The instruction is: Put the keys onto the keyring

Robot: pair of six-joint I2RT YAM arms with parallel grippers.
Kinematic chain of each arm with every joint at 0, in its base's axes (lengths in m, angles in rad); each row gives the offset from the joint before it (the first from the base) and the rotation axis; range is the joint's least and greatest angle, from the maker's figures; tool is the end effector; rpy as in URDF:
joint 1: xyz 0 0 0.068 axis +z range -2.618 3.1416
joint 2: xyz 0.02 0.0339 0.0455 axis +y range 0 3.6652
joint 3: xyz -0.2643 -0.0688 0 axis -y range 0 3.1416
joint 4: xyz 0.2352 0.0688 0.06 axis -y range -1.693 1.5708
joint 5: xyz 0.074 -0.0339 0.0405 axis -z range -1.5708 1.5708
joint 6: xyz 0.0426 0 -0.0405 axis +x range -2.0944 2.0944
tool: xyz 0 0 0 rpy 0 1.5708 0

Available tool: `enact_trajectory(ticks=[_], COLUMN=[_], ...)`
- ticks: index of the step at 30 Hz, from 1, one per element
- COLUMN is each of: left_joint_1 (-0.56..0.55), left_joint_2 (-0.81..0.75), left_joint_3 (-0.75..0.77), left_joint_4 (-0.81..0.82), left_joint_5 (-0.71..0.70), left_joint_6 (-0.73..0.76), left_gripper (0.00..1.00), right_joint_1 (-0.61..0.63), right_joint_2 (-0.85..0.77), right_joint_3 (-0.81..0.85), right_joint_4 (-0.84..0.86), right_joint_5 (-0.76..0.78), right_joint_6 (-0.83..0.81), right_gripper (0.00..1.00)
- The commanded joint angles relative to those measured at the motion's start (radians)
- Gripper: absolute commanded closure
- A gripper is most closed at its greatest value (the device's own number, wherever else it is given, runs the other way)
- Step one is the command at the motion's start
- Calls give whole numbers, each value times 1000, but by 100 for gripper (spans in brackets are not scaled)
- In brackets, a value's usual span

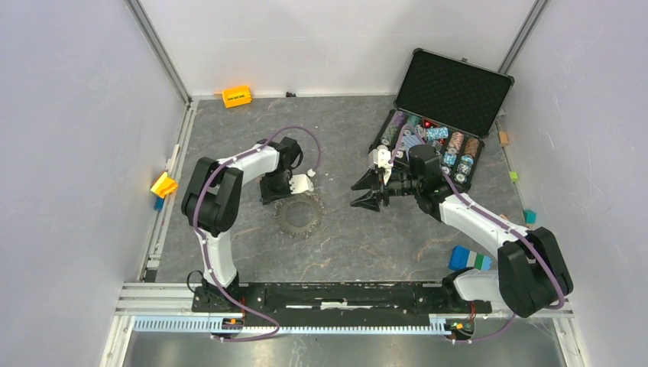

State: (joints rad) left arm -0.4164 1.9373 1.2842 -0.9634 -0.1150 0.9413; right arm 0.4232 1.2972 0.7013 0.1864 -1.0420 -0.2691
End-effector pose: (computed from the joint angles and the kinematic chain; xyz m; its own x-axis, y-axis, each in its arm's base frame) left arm 0.3062 -0.1301 0.1488 -0.2092 0.9705 0.1196 0.9779 0.2070 0.0306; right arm 0.2261 0.1422 0.2476 -0.1029 -0.1934 -0.9757 -0.9924 0.0864 0.0875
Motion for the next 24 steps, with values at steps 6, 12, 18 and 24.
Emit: enact_trajectory(ticks=[6, 12, 18, 24], left_joint_1=[12, 46, 116, 220], left_joint_2=[50, 17, -66, -177], left_joint_3=[40, 54, 60, 49], left_joint_4=[-5, 16, 58, 135], left_joint_5=[-114, -128, -89, 50], left_joint_6=[70, 69, 66, 3], left_gripper=[69, 41, 20, 0], right_joint_1=[-3, -3, -6, -28], right_joint_2=[0, -8, -32, -71], right_joint_3=[19, 21, 51, 83], right_joint_4=[36, 31, -54, -171], right_joint_5=[-26, -20, 28, 148], right_joint_6=[15, 12, -49, -106], right_gripper=[45, 44, 35, 20])
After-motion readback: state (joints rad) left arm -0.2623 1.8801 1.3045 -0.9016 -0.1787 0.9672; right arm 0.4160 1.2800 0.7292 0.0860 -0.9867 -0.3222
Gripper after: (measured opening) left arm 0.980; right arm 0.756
